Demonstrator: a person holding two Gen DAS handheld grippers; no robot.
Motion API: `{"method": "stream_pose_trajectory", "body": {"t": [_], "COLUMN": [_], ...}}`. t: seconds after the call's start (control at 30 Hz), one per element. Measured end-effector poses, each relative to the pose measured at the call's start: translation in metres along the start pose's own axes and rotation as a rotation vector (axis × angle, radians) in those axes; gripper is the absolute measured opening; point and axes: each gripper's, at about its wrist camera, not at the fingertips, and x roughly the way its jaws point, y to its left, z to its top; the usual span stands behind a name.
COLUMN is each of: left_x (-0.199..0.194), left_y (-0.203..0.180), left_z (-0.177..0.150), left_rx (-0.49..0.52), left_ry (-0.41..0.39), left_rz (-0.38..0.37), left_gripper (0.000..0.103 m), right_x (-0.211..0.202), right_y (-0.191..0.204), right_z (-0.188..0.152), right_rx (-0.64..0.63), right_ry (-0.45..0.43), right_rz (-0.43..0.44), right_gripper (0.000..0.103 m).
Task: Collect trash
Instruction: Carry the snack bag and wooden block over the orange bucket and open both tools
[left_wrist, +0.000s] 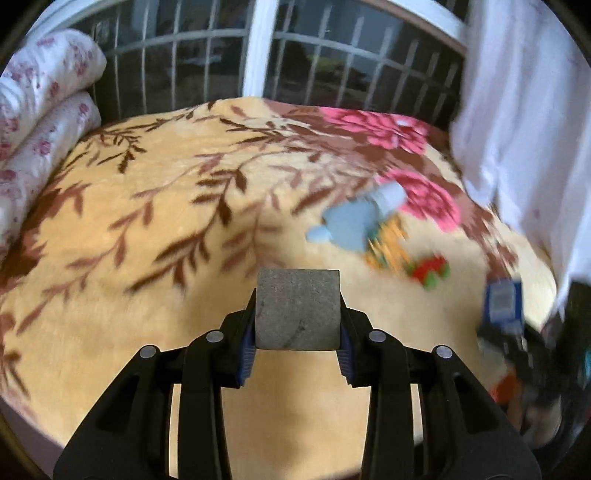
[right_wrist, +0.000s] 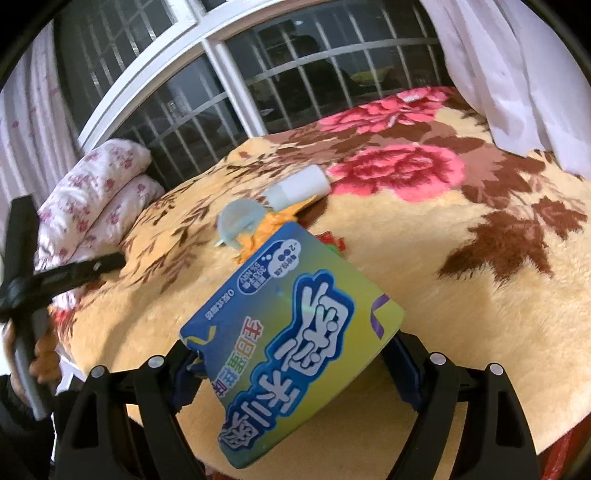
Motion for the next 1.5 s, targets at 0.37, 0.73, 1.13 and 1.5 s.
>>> {"method": "stream_pose_trajectory", "body": {"t": [0.37,0.73,1.13,1.5], "left_x": [-0.018,0.078,0.113,0.113], "left_y": [-0.043,-0.051,-0.041,-0.051], "left_z": [-0.147,-0.231,-0.26,-0.264], "left_rx": [0.288,0.405,0.4,0.435], "left_ry": [0.118,0.486,0.614,0.598], "left_rz": [-0.088,-0.079,-0.058,-0.028], "left_gripper": [0.035,0.035,0.035,0.069], "right_x": [-0.046,0.015,0.08,0.081], "right_y": [0.05,0.07,0.058,0.059], "right_z": [-0.09,-0.164,-0.207,-0.219], "right_rx": [-0.153,-0.37,-0.345,-0.319], "right_ry": [0.161,0.591,0.76,0.801], "right_rz": [0.084,0.049,0.04,0.004], "right_gripper": [0.081,0.081,0.082,0.092]}}
